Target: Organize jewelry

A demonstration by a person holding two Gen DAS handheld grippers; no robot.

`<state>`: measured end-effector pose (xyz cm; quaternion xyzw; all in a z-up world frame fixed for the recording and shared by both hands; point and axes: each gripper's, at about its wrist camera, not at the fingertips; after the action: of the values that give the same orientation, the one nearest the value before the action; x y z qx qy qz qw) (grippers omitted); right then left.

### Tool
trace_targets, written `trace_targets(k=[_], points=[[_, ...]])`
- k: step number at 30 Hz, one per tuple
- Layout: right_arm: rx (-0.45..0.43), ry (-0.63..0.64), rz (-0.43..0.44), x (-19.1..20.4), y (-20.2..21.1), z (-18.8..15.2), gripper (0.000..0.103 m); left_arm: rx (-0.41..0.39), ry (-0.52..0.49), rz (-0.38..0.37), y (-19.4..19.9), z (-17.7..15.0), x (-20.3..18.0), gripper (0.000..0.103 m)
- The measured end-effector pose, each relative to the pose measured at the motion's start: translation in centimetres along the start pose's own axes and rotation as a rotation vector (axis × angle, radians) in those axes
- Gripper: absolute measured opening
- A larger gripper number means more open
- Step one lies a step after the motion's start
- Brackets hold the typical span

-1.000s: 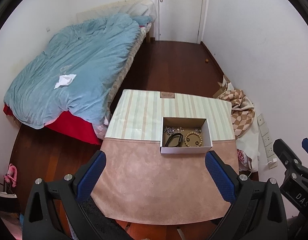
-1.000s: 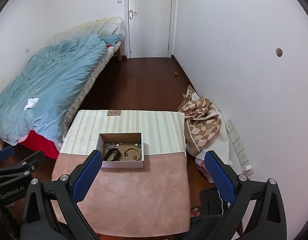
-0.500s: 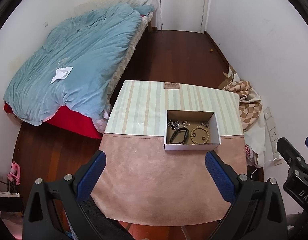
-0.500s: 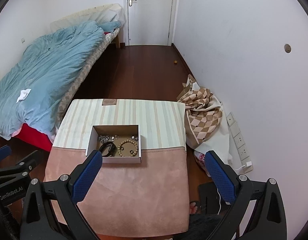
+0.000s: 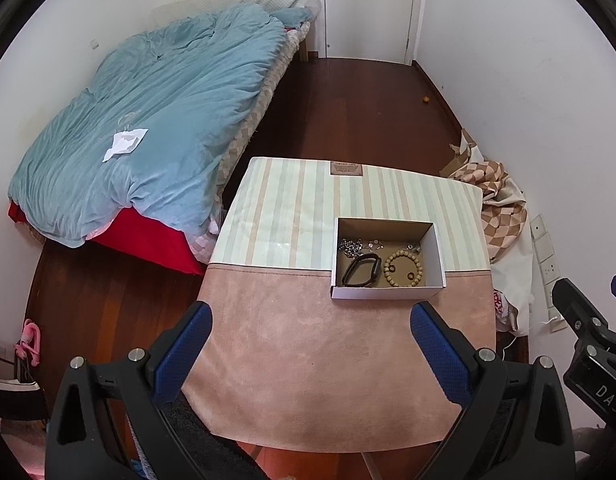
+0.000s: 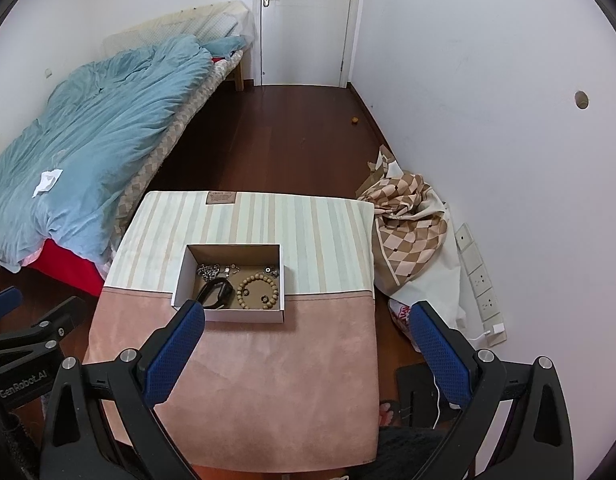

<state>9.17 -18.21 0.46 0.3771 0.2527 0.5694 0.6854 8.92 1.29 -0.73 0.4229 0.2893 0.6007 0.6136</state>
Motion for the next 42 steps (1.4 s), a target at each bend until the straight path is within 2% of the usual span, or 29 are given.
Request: trace_targets(k=[13, 42], points=[[0.016, -0.001, 0.009, -0.25, -0.11, -0.31, 0.103, -0.002, -0.006, 0.013, 0.12, -0.27, -0.07, 0.101], [0.018, -0.001, 0.014, -0.20, -0.13, -0.73, 0.103, 0.007, -0.009, -0.008, -0.31, -0.95, -0.43, 0.101]])
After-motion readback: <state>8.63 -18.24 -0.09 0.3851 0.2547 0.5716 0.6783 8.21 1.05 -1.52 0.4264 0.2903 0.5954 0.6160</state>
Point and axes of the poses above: each gripper's, at about its wrist camera, not at the fingertips, and y roughly against the way its jaws point, x to its left, z to its top, and after that the axes turned 15 degrees about -y, right-handed
